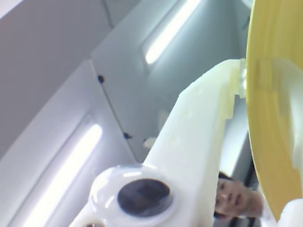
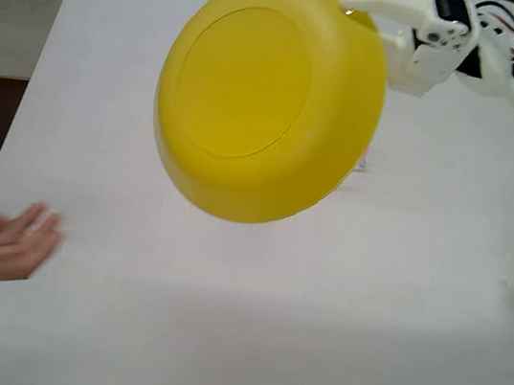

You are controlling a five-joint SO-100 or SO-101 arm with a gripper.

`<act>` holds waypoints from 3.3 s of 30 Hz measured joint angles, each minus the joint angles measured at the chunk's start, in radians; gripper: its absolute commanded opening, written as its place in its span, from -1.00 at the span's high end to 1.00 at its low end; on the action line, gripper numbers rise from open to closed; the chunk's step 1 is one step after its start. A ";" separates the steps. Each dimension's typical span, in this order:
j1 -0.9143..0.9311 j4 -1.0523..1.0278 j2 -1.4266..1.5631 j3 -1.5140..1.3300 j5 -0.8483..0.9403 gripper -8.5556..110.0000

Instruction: Could you take three plates?

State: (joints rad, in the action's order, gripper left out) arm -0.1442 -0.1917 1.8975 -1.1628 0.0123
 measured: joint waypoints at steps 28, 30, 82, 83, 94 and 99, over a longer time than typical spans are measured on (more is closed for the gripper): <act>0.069 0.051 -0.051 0.009 -0.046 0.86; 0.071 0.051 -0.051 0.009 -0.054 0.86; 0.561 -0.591 -0.153 0.031 0.465 0.75; 0.569 -0.591 -0.172 0.044 0.479 0.68; 0.611 -0.591 -0.356 0.207 0.586 0.34; 0.611 -0.591 -0.443 0.284 0.592 0.35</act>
State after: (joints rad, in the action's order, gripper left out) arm 0.4663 -0.7823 1.4542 -0.8790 0.6044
